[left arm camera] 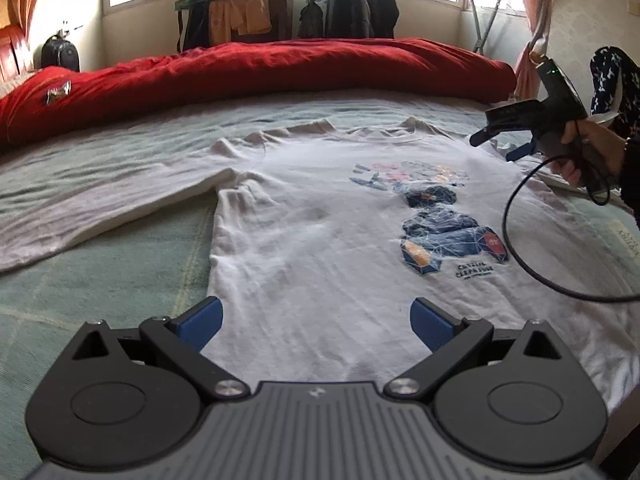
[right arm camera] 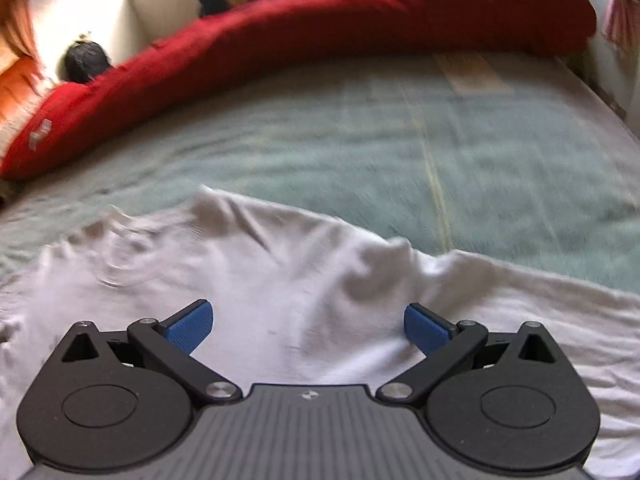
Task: Fold clothes
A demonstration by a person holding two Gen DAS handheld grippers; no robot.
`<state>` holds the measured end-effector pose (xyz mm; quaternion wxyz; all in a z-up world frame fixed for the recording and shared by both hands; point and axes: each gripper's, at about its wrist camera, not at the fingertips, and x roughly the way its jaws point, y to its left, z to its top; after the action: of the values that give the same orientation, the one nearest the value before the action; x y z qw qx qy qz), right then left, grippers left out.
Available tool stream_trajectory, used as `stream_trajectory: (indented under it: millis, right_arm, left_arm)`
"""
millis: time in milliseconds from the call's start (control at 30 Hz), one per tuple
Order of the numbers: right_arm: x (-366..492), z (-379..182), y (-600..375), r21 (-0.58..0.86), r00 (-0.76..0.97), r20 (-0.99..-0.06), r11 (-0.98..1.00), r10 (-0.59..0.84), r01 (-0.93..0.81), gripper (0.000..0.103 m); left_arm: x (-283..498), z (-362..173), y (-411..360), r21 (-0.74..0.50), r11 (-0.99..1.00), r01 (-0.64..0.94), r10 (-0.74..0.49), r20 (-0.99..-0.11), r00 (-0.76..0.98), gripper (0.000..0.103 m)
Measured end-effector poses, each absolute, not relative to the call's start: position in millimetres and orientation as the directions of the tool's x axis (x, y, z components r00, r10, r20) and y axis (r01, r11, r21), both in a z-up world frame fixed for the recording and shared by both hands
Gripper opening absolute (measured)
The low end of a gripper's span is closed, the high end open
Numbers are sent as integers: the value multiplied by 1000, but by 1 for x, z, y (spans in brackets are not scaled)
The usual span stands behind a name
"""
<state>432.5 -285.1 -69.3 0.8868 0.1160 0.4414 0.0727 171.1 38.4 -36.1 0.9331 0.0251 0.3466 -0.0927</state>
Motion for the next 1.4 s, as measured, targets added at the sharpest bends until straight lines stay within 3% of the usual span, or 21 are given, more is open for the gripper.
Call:
stream_trajectory:
  millis: [233,400,633,1033,1400]
  right_arm:
    - [386,-45,-277,330,613,-732,942,297,-63,103]
    - [365,-62,-279,281,556,-791,959,255,-40,103]
    - [333,-25,-253,302,591,-742,945,315,-125,103]
    - [231,-67,-177,100,493,-839,956,230,-275,103]
    - [155,-80,-176,32,598,-789,981,143,-193,103]
  left_arm:
    - [165,-30,39,-15,983,181,-148,-643,751,100]
    - [155,-24,33,-17,976,215,-177,-636,751,100]
    - [144,-19,40,-32,980,198,-173,-640,749,100]
    - [127,-20,40,-19,971,236,-189,-663,725,100]
    - [127,-53,14,-59,938,341,-280,-707,649,100]
